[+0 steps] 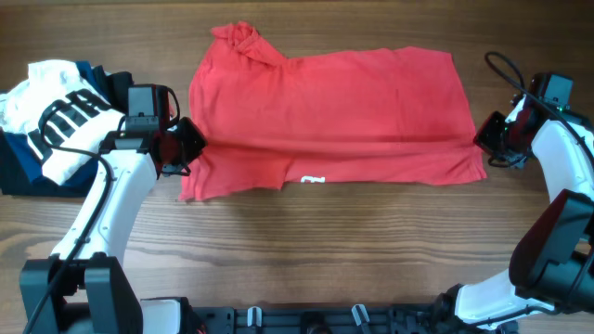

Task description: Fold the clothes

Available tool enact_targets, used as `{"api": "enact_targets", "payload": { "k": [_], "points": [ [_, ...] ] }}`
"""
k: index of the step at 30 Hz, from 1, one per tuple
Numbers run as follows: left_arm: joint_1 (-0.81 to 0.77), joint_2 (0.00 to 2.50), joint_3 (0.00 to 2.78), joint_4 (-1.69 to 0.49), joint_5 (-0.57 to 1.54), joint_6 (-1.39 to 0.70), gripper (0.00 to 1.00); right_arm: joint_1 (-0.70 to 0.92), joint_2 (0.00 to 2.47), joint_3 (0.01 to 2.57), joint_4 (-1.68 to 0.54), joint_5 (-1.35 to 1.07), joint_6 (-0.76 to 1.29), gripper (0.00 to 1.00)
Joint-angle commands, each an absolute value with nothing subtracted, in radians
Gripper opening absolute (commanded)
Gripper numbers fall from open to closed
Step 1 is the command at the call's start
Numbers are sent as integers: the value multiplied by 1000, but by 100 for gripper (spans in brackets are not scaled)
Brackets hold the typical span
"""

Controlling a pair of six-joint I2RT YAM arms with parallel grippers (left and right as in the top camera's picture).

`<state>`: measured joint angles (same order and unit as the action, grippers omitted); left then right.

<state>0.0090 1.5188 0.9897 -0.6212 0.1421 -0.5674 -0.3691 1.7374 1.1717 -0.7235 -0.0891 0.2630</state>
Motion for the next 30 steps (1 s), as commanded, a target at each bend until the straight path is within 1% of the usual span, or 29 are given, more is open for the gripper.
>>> {"api": "enact_targets", "payload": {
  "k": [1, 7, 8, 10, 13, 14, 15, 16, 19, 21, 22, 24, 30],
  "points": [
    [18, 1526, 986, -613, 107, -581, 6, -369, 1749, 1170, -697, -70, 250, 4],
    [17, 1526, 986, -614, 107, -581, 6, -369, 1749, 1170, -668, -102, 251, 4],
    [17, 1526, 986, -615, 107, -581, 6, -369, 1749, 1170, -663, -107, 251, 6],
    [17, 1526, 986, -622, 115, -581, 6, -369, 1749, 1170, -655, -107, 259, 13],
    [15, 1526, 986, -640, 146, -581, 7, -367, 1749, 1170, -651, -107, 258, 33],
    [12, 1526, 986, -648, 149, -581, 8, -365, 1749, 1170, -651, -107, 258, 37],
    [6, 1526, 985, -653, 149, -581, 8, -363, 1749, 1170, -652, -107, 258, 38],
    [-1, 1526, 985, -657, 148, -581, 11, -360, 1749, 1170, -653, -107, 258, 39],
    [-31, 1526, 985, -659, 148, -581, 21, -351, 1749, 1170, -670, -107, 262, 39],
    [-56, 1526, 985, -659, 143, -581, 26, -344, 1749, 1170, -697, -106, 262, 39],
    [-65, 1527, 985, -660, 139, -580, 31, -339, 1749, 1170, -708, -106, 262, 41],
    [-81, 1528, 985, -661, 140, -581, 33, -332, 1751, 1170, -728, -106, 262, 43],
    [-142, 1538, 985, -689, 140, -576, 32, -328, 1777, 1170, -775, -67, 262, 45]
  ]
}}
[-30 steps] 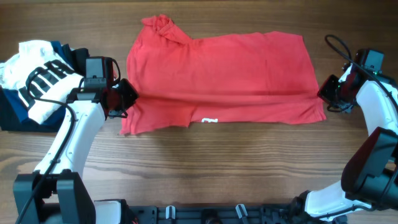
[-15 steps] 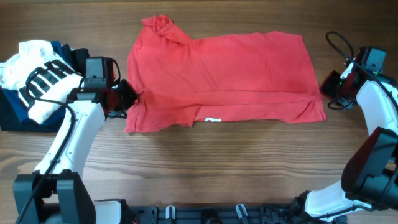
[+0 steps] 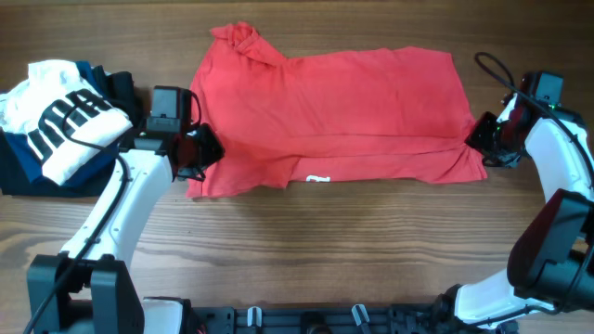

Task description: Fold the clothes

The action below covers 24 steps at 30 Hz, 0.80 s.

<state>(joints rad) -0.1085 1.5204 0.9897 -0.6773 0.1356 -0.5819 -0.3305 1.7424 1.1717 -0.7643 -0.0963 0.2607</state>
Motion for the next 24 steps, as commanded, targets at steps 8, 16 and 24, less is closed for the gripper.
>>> {"api": "enact_targets", "payload": {
  "k": [8, 16, 24],
  "points": [
    [-225, 1574, 985, -696, 140, -555, 32, -328, 1829, 1170, -757, -69, 265, 28],
    [-261, 1660, 985, -691, 140, -555, 31, -328, 1829, 1170, -608, -162, 266, 26],
    [-261, 1671, 985, -683, 140, -555, 31, -305, 1829, 1170, -569, -163, 266, 25]
  ]
}}
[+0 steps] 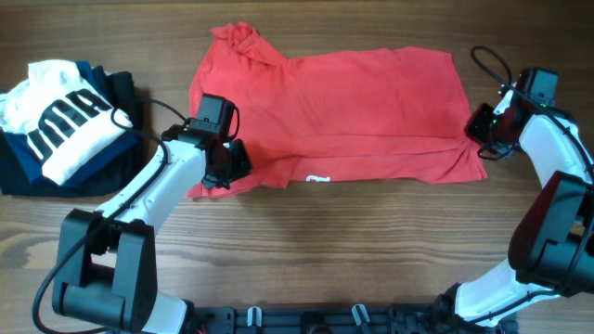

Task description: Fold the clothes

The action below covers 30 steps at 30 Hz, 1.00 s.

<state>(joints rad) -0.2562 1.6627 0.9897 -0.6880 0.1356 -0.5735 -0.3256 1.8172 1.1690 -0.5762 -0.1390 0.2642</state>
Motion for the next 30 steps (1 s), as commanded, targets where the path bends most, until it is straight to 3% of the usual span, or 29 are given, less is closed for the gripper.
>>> {"api": "enact_targets", "payload": {
  "k": [1, 11, 17, 20, 24, 30],
  "points": [
    [-261, 1671, 985, -681, 140, -555, 31, -300, 1829, 1170, -568, -162, 265, 25],
    [-261, 1671, 985, -681, 140, -555, 32, -279, 1876, 1170, -546, -54, 351, 4],
    [-261, 1671, 985, -681, 140, -555, 31, -279, 1876, 1171, -519, 36, 429, 4],
    [-261, 1671, 985, -681, 140, -555, 19, -279, 1876, 1171, -491, 35, 434, 4],
    [-261, 1671, 985, -681, 140, -555, 10, -279, 1876, 1171, -456, -22, 437, 4],
    [-261, 1671, 985, -681, 140, -555, 9, -279, 1876, 1171, -434, -21, 477, 4]
  ]
}}
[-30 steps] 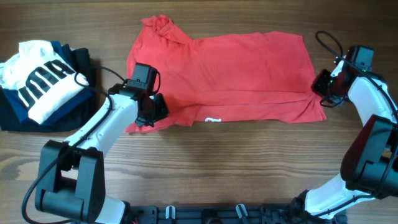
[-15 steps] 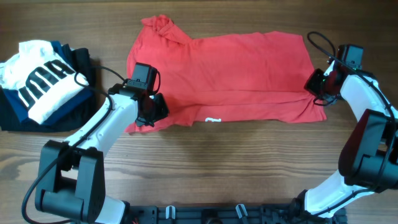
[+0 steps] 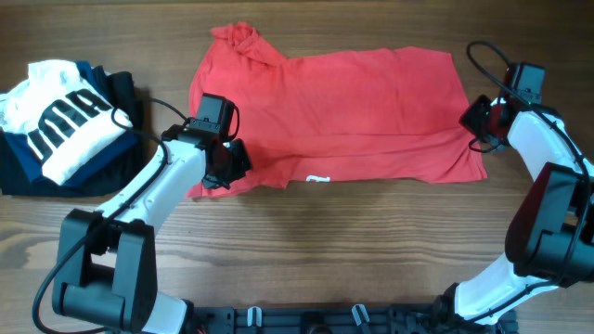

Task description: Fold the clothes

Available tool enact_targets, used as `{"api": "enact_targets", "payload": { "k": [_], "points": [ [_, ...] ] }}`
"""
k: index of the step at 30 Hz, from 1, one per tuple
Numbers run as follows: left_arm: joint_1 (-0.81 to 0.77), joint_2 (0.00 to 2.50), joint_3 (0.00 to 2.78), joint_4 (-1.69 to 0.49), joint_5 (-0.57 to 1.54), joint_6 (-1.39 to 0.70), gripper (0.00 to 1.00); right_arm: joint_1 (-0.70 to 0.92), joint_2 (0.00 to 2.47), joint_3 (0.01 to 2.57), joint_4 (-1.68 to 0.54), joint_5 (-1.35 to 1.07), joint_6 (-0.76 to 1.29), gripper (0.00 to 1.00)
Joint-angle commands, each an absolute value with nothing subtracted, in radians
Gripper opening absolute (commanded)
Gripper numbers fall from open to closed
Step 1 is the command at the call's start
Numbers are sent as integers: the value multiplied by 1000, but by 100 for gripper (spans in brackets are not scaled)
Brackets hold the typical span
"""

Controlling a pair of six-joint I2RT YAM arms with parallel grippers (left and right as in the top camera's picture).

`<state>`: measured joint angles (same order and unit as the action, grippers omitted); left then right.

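A red shirt lies spread across the middle of the wooden table, its lower part doubled over along a crease; a small white label shows near the bottom edge. My left gripper rests on the shirt's lower left part at the crease's left end. It looks shut on the cloth, though its body hides the fingers. My right gripper sits at the shirt's right edge, at the crease's raised right end, and appears shut on the fabric there.
A pile of other clothes, a white garment with black lettering on dark blue ones, lies at the far left. The bare wooden table runs along the front. The right arm's cable loops over the far right.
My right gripper has shifted slightly up and left along the shirt's right edge. The left gripper and the shirt look unchanged.
At first my left gripper was at the shirt's left edge and my right at its right edge, with the crease level. The left then stood further right and lower on the shirt. The right stood higher, and the crease now slants up to the right.
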<state>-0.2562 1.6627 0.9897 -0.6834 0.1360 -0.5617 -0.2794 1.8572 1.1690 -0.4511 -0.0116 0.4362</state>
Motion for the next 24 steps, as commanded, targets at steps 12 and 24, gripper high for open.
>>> {"api": "enact_targets", "payload": {
  "k": [12, 24],
  "points": [
    [-261, 1671, 985, -680, 140, -556, 9, -279, 1876, 1171, -311, -178, 524, 4],
    [-261, 1671, 985, -697, 159, -555, 19, -279, 1876, 1171, -574, -128, 465, 8]
  ]
}}
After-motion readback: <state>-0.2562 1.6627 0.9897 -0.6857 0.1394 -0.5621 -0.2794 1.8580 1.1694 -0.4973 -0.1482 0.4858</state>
